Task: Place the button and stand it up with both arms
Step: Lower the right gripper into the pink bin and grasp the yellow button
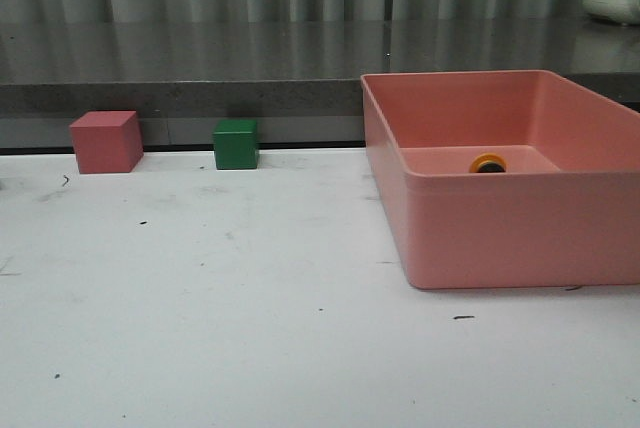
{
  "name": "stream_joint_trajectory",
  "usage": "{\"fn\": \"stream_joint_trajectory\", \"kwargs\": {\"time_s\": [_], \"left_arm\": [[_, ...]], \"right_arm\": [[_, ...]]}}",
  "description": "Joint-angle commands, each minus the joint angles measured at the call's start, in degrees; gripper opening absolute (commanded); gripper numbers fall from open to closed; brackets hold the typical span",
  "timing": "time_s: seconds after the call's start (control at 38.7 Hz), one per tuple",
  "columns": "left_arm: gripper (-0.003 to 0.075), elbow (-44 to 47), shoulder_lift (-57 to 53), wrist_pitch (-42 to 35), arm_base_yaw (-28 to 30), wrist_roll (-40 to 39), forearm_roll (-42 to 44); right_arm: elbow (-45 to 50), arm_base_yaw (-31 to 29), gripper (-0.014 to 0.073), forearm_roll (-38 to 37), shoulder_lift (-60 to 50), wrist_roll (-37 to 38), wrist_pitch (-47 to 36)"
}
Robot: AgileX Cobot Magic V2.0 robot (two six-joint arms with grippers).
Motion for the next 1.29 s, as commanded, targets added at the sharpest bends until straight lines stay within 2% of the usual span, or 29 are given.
{"fn": "stream_joint_trajectory", "kwargs": {"time_s": [0.0,0.26,0.46,0.57,0.98,1.08,1.27], "left_arm": [[0.0617,-1.97,0.81,-4.70,-0.05,-0.18,-0.17],[0.0617,-1.97,0.81,-4.70,-0.05,-0.18,-0.17],[0.0617,-1.97,0.81,-4.70,-0.05,-0.18,-0.17],[0.0617,-1.97,0.81,-4.70,-0.05,-0.18,-0.17],[0.0617,-1.97,0.81,-4.61,-0.05,-0.18,-0.17],[0.0617,-1.97,0.81,-4.61,-0.05,-0.18,-0.17],[0.0617,-1.97,0.81,-4.61,-0.05,-0.18,-0.17]], "right_arm": [[-6.42,1.77,0.0642,0.30,4.60,-0.12,-0.34],[-18.53,0.50,0.0642,-1.01,21.43,5.11,9.74],[-25.09,0.42,0.0642,-4.06,31.12,8.16,12.30],[-26.17,-0.05,0.0642,-6.32,34.38,10.61,12.47],[-27.30,-0.50,0.0636,-6.35,40.24,10.67,11.46],[-27.30,-0.50,0.0559,-6.35,40.24,10.67,11.53],[-27.30,-0.50,0.0279,-6.35,40.24,10.67,11.58]]}}
